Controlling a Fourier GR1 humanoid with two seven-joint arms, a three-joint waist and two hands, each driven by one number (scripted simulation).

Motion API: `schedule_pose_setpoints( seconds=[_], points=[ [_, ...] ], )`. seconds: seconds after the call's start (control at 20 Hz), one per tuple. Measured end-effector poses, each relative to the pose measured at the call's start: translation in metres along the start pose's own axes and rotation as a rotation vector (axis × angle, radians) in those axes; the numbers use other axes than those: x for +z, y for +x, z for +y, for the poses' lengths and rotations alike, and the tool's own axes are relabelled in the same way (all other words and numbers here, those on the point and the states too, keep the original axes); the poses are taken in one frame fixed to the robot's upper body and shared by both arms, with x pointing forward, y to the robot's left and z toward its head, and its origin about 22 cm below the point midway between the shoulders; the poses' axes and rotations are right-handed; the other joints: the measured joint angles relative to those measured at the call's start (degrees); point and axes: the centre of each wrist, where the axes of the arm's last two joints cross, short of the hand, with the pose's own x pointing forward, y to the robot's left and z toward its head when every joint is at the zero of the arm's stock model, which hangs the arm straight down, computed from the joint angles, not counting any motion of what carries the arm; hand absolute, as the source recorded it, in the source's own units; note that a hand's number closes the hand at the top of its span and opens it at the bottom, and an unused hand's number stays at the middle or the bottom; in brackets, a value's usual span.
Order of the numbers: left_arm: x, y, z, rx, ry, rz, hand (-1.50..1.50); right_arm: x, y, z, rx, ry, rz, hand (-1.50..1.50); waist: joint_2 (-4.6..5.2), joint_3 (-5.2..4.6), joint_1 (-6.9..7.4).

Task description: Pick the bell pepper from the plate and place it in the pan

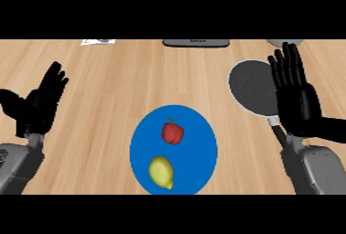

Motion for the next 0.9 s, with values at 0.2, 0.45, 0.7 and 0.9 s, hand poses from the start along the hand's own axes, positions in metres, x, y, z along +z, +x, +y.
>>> schedule_pose_setpoints(
  seconds=[0.2,0.45,0.7,0.9],
  points=[
    [0.016,-0.027,-0.012,0.077,0.027,0.102,0.00,0.017,-0.011,0.031,0.097,-0.113,0.059,1.50,-0.30,0.88,0.40],
    [0.042,-0.064,-0.030,0.178,0.055,0.260,0.00,0.055,-0.047,0.045,0.367,-0.287,0.159,-1.50,-0.37,0.78,0.48],
    [0.060,-0.082,-0.041,0.221,0.056,0.331,0.00,0.096,-0.074,0.067,0.622,-0.408,0.109,-1.50,-0.56,0.86,0.80],
    [0.068,-0.087,-0.049,0.244,0.054,0.349,0.00,0.134,-0.093,0.078,0.775,-0.471,0.114,-1.50,-0.45,1.02,0.88]
  ],
)
